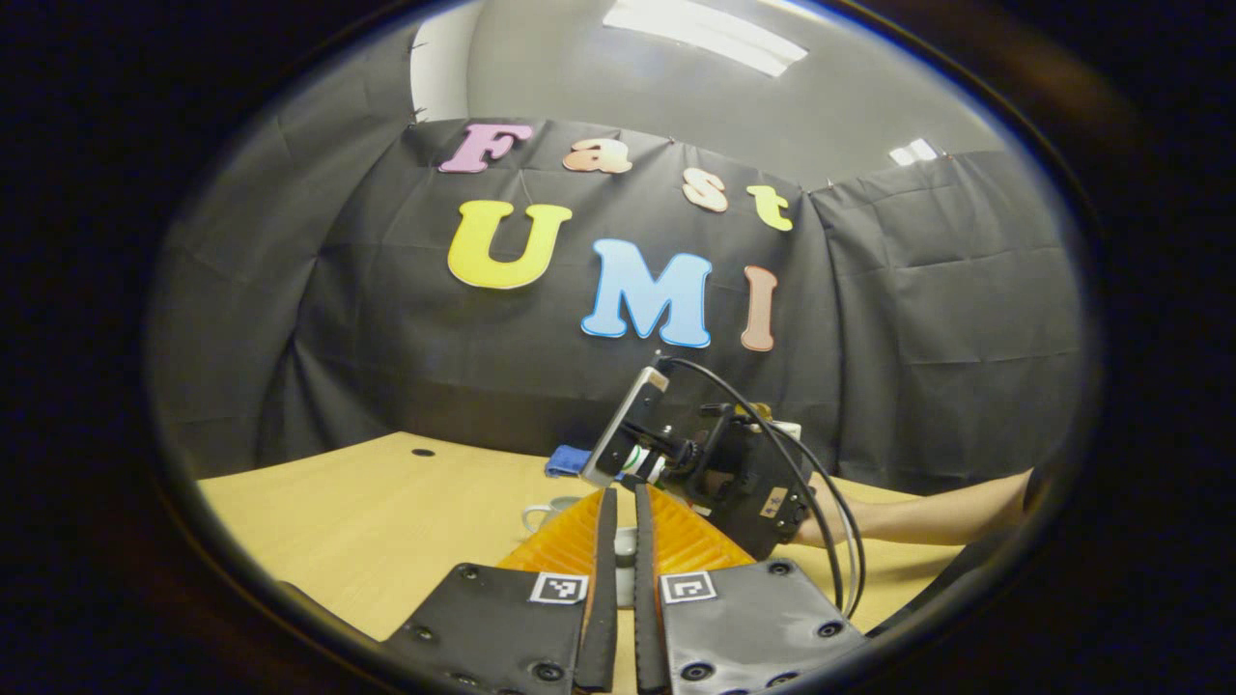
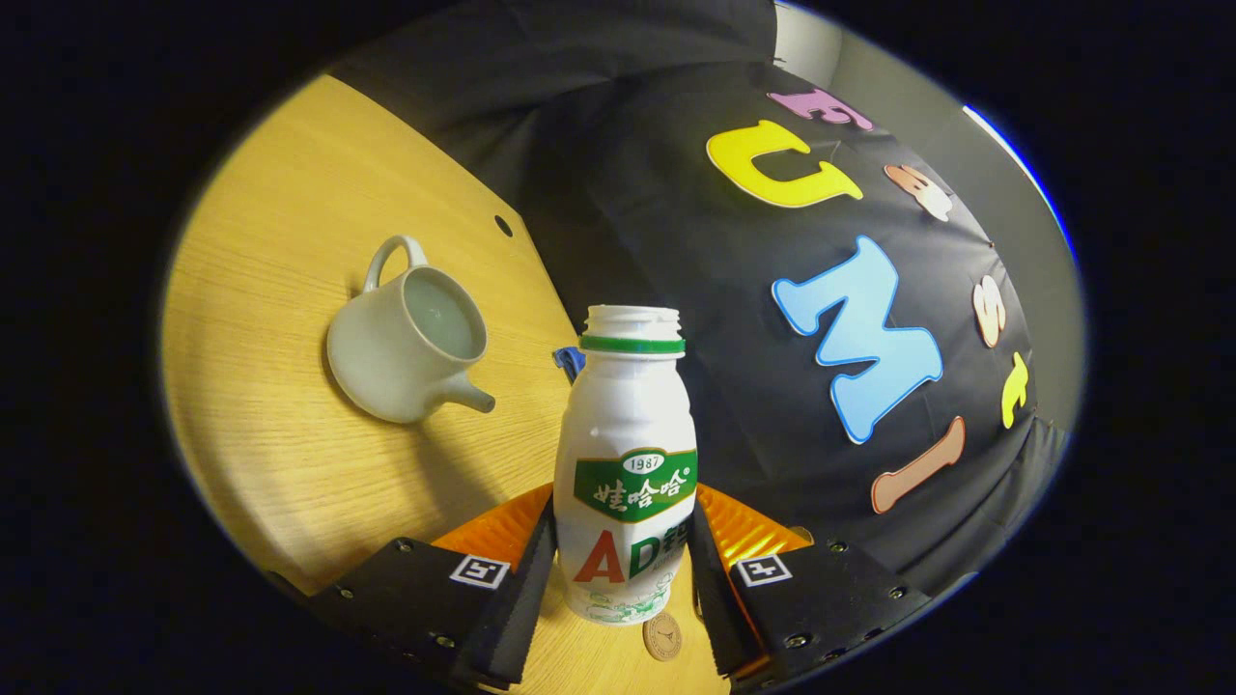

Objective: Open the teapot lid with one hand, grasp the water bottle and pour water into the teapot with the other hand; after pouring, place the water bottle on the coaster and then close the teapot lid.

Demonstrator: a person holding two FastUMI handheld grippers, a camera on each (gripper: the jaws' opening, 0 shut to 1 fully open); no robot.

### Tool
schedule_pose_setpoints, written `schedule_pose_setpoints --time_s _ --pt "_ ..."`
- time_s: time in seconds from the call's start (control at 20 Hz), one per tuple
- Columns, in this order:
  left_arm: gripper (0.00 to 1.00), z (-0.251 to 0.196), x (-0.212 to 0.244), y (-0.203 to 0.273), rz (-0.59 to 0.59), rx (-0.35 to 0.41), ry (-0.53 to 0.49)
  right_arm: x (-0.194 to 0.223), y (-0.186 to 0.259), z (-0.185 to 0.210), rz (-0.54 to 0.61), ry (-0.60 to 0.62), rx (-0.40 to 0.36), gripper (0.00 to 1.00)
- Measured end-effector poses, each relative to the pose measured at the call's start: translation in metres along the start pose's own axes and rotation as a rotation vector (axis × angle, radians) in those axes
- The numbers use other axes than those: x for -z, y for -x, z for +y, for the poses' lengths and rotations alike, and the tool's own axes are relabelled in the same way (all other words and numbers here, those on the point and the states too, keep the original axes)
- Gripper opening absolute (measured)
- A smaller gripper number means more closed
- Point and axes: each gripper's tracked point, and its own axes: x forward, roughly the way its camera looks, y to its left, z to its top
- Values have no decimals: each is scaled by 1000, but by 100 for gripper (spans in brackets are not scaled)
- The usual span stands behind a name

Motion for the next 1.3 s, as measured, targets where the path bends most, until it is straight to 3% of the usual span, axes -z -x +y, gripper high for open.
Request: schedule_pose_setpoints --time_s 0.05,0.2,0.25,0.3,0.4,0.55,0.6,0.65,0.85,0.95,1.05,1.15,1.25,1.3 --pt "18 -2 4 3 7 0 -8 0 -1 1 3 17 -3 70" --pt "14 -5 3 8 5 2 -27 -3 -8 4 13 75 -5 71" --pt "18 -4 3 8 0 -3 -36 -4 -8 3 15 99 0 70" --pt "13 -2 2 8 -8 -8 -40 -4 -10 2 21 125 4 70" --pt "18 6 6 7 -3 -29 -40 -5 -13 3 29 162 6 71" --pt "14 14 6 7 -1 -44 -27 -11 -13 7 24 200 0 70" --pt "18 16 4 6 -2 -49 -28 -11 -14 7 26 218 2 70" --pt "14 17 5 7 -3 -50 -31 -11 -13 5 27 240 10 70" --pt "18 15 6 7 -2 -58 -56 -14 -13 2 29 317 24 70" --pt "13 15 6 5 -5 -59 -65 -12 -13 5 32 327 13 70" --pt "18 16 6 7 -10 -62 -76 -13 -12 7 36 352 8 70" --pt "13 17 8 6 -8 -60 -77 -12 -12 6 37 384 13 70" --pt "18 17 12 4 2 -60 -74 -12 -12 5 35 415 21 70" --pt "14 18 13 3 7 -60 -70 -13 -12 4 34 432 26 70"
